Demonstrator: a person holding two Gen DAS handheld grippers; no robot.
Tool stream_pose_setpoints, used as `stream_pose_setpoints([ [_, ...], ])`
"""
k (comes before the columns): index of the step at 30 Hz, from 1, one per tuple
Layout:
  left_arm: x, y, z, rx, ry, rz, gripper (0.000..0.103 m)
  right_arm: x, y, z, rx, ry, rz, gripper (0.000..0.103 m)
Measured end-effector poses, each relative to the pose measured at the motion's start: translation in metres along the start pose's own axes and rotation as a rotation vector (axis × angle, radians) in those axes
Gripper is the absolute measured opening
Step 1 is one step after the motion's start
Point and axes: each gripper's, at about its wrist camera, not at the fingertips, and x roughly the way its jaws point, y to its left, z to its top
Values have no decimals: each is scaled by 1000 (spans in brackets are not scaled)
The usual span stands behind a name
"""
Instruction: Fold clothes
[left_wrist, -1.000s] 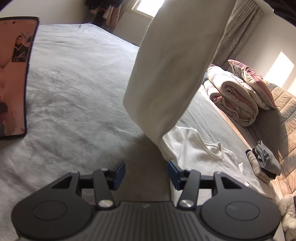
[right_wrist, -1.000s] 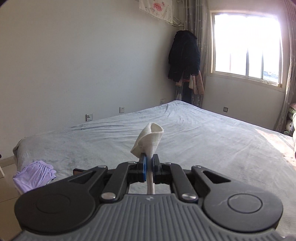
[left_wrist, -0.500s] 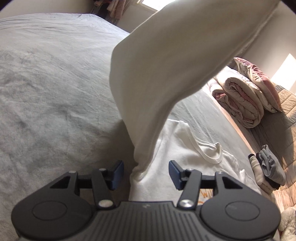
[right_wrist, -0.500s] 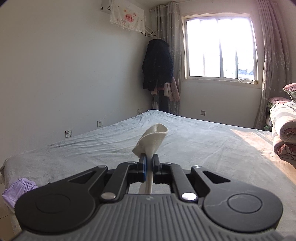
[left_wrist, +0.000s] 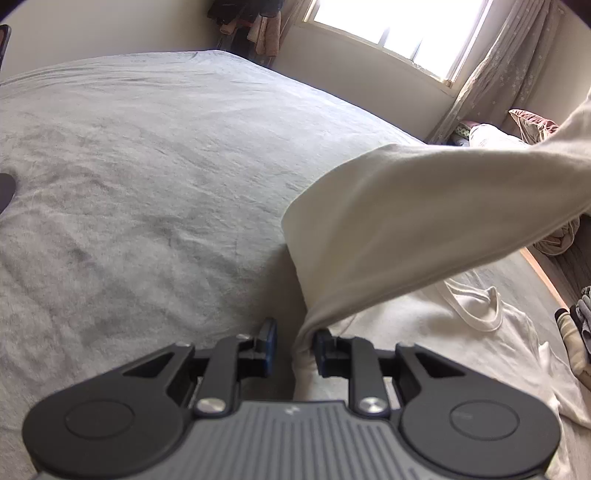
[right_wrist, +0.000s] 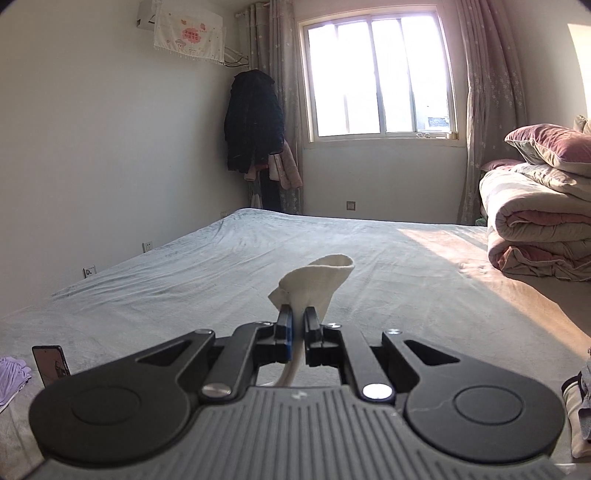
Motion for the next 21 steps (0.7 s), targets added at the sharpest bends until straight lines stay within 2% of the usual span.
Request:
stream_pose_setpoints([
  [7, 1, -7, -5, 76, -15, 11, 23, -1, -73, -45, 154, 76, -70, 8],
  [14, -1, -12, -8, 154, -17, 25, 25, -2, -119, -99, 318, 142, -111, 8],
  [18, -6, -19, -10, 209, 2, 32, 27, -3, -134, -125, 355, 179, -110, 8],
  [21, -8, -14, -4, 206, 64, 4, 27, -2, -142, -142, 352, 222, -118, 8],
])
